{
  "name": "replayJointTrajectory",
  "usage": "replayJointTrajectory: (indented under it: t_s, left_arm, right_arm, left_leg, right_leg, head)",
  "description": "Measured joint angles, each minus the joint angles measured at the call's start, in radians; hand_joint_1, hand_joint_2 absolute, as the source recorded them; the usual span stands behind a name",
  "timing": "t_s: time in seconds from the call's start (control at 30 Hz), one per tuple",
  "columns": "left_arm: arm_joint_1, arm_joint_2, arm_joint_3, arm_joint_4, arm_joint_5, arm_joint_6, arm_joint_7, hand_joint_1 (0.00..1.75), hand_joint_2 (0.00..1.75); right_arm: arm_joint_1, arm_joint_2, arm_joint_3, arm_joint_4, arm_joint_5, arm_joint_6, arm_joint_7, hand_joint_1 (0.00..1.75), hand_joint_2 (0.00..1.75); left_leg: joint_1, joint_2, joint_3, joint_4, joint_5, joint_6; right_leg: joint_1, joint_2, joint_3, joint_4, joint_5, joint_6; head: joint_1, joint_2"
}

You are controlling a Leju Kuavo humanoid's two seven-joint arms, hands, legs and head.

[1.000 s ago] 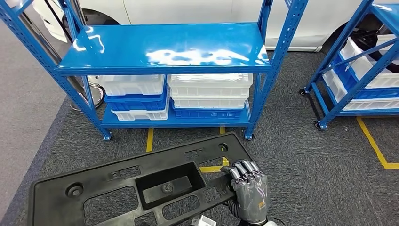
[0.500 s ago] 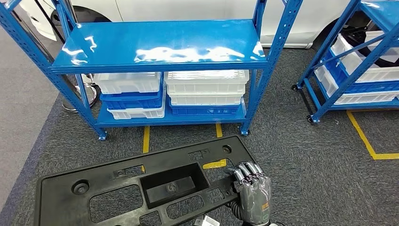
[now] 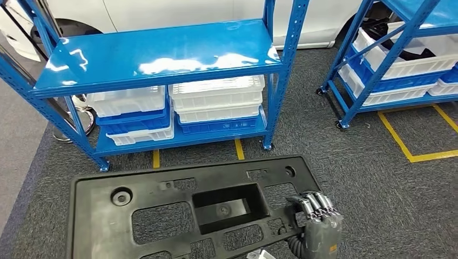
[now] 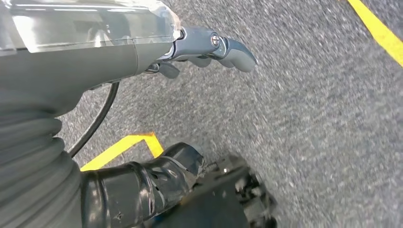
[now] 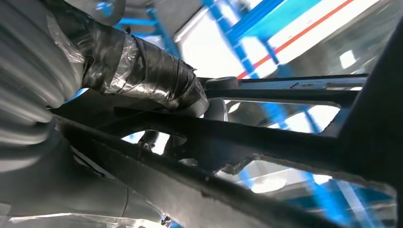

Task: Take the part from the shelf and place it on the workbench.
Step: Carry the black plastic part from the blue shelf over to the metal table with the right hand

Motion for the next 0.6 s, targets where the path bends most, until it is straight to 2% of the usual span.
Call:
replayJointTrajectory:
  t_s: [0.03,0.1,0.13,0.17,0.2,0.23,0.3,0.33,0.37,0.4,0.43,0.47,0.5,0.53,0.6]
  left_arm:
    - [0.0,0.0,0.002,0.0,0.001,0.0,0.0,0.0,1.75]
    - [0.002,0.0,0.008,0.0,0.003,0.0,-0.001,0.0,1.75]
    - [0.004,0.0,0.011,0.0,0.003,0.0,-0.001,0.0,1.75]
    - [0.005,0.0,0.013,0.0,0.003,0.0,-0.001,0.0,1.75]
    - [0.006,0.0,0.014,0.0,0.004,0.0,-0.001,0.0,1.75]
    - [0.006,0.0,0.015,0.0,0.005,0.0,-0.001,0.0,1.75]
    - [0.007,0.001,0.016,0.0,0.007,0.0,-0.002,0.0,1.75]
    - [0.006,0.001,0.017,0.0,0.007,0.0,-0.003,0.0,1.75]
    - [0.006,0.001,0.018,0.0,0.007,0.001,-0.004,0.0,1.75]
    - [0.005,0.001,0.019,0.0,0.007,0.001,-0.005,0.0,1.75]
    - [0.003,0.001,0.019,0.0,0.007,0.001,-0.006,0.0,1.75]
    - [0.003,0.001,0.019,0.0,0.007,0.001,-0.006,0.0,1.75]
    - [0.003,0.001,0.019,0.0,0.007,0.001,-0.006,0.0,1.75]
    - [0.004,0.0,0.02,0.0,0.007,0.002,-0.005,0.0,1.75]
    - [0.005,0.0,0.021,0.0,0.008,0.002,-0.005,0.0,1.75]
  right_arm:
    - [0.005,0.011,-0.021,-0.009,-0.011,0.0,-0.01,1.75,1.75]
    - [0.013,0.03,-0.055,-0.024,-0.03,-0.001,-0.026,1.75,1.75]
    - [0.017,0.037,-0.071,-0.029,-0.037,-0.001,-0.032,1.75,1.75]
    - [0.022,0.042,-0.086,-0.033,-0.041,-0.001,-0.035,1.75,1.75]
    - [0.027,0.046,-0.101,-0.036,-0.044,-0.001,-0.037,1.75,1.75]
    - [0.03,0.05,-0.113,-0.039,-0.046,-0.001,-0.039,1.75,1.75]
    - [0.033,0.057,-0.132,-0.046,-0.05,-0.001,-0.039,1.75,1.75]
    - [0.033,0.06,-0.139,-0.049,-0.052,-0.001,-0.039,1.75,1.75]
    - [0.034,0.062,-0.147,-0.054,-0.057,-0.001,-0.039,1.75,1.75]
    - [0.035,0.064,-0.154,-0.058,-0.063,-0.001,-0.039,1.75,1.75]
    - [0.037,0.066,-0.163,-0.064,-0.068,-0.001,-0.038,1.75,1.75]
    - [0.04,0.067,-0.172,-0.071,-0.075,-0.001,-0.038,1.75,1.75]
    - [0.043,0.067,-0.18,-0.077,-0.083,-0.001,-0.038,1.75,1.75]
    - [0.045,0.067,-0.189,-0.084,-0.092,-0.001,-0.038,1.75,1.75]
    - [0.047,0.067,-0.204,-0.096,-0.115,-0.002,-0.038,1.75,1.75]
  left_leg:
    - [0.003,-0.015,-0.014,0.035,-0.027,-0.006]
    - [0.008,-0.044,-0.062,0.154,-0.097,-0.014]
    - [0.009,-0.05,-0.085,0.213,-0.121,-0.017]
    - [0.01,-0.052,-0.098,0.246,-0.127,-0.018]
    - [0.01,-0.054,-0.093,0.242,-0.112,-0.018]
    - [0.011,-0.058,-0.07,0.199,-0.081,-0.016]
    - [0.012,-0.09,-0.004,0.063,-0.017,-0.008]
    - [0.012,-0.107,0.019,0.011,-0.003,-0.004]
    - [0.012,-0.12,0.031,-0.017,0.0,-0.001]
    - [0.01,-0.123,0.033,-0.025,-0.002,0.002]
    - [0.009,-0.116,0.034,-0.031,0.0,0.006]
    - [0.01,-0.106,0.036,-0.036,0.005,0.012]
    - [0.012,-0.095,0.037,-0.043,0.011,0.019]
    - [0.013,-0.084,0.038,-0.051,0.017,0.026]
    - [0.011,-0.061,0.036,-0.055,0.021,0.035]
  right_leg:
    - [-0.003,0.008,-0.001,-0.003,0.004,-0.006]
    - [-0.004,0.024,-0.006,-0.004,0.009,-0.011]
    - [-0.003,0.033,-0.009,-0.003,0.01,-0.012]
    - [-0.003,0.043,-0.01,-0.002,0.011,-0.012]
    - [-0.003,0.053,-0.011,0.0,0.012,-0.011]
    - [-0.003,0.064,-0.011,0.002,0.012,-0.01]
    - [-0.002,0.084,-0.013,0.006,0.014,-0.006]
    - [-0.003,0.094,-0.016,0.007,0.016,-0.002]
    - [-0.003,0.102,-0.021,0.008,0.02,0.004]
    - [-0.005,0.11,-0.025,0.007,0.024,0.011]
    - [-0.007,0.119,-0.028,0.004,0.029,0.019]
    - [-0.008,0.119,-0.031,0.005,0.029,0.025]
    - [-0.007,0.108,-0.037,0.016,0.02,0.029]
    - [-0.005,0.091,-0.05,0.044,0.0,0.032]
    - [-0.004,0.053,-0.101,0.156,-0.066,0.035]
  head:
    - [0.0,0.0]
    - [0.0,0.0]
    - [0.0,0.0]
    - [0.0,0.0]
    - [0.0,0.0]
    - [0.0,0.0]
    - [0.0,0.0]
    - [0.0,0.0]
    - [0.0,0.0]
    - [0.0,0.0]
    - [0.0,0.0]
    - [0.0,0.0]
    - [0.001,0.0]
    - [0.001,0.0]
    - [0.003,0.0]
